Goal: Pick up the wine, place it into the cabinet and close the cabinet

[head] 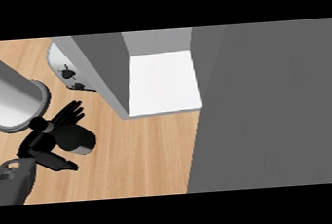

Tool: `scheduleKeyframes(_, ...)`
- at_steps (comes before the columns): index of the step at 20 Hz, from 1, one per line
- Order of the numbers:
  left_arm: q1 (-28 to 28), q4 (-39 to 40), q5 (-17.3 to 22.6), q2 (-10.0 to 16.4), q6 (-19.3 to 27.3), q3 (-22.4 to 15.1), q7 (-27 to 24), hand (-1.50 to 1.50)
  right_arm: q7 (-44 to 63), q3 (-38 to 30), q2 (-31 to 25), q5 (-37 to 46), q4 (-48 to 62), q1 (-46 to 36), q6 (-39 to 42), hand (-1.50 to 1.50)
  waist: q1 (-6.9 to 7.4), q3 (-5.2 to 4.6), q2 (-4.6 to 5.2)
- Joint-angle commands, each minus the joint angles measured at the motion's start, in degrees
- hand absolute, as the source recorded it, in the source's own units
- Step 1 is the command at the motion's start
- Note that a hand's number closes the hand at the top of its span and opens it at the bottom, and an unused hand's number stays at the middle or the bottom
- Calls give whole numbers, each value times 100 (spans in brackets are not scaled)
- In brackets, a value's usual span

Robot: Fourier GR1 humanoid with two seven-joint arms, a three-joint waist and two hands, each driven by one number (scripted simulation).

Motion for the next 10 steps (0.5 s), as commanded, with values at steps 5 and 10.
scheduleKeyframes(5, -130, 353, -74, -51, -771, -253, -909, -150, 205, 63, -299, 216, -997, 262, -26, -150, -23, 0, -1)
scheduleKeyframes(10, -346, 536, 174, -294, -602, -141, -1028, -150, -101, 206, -271, 256, -555, 329, -149, -150, -28, -1, 21)
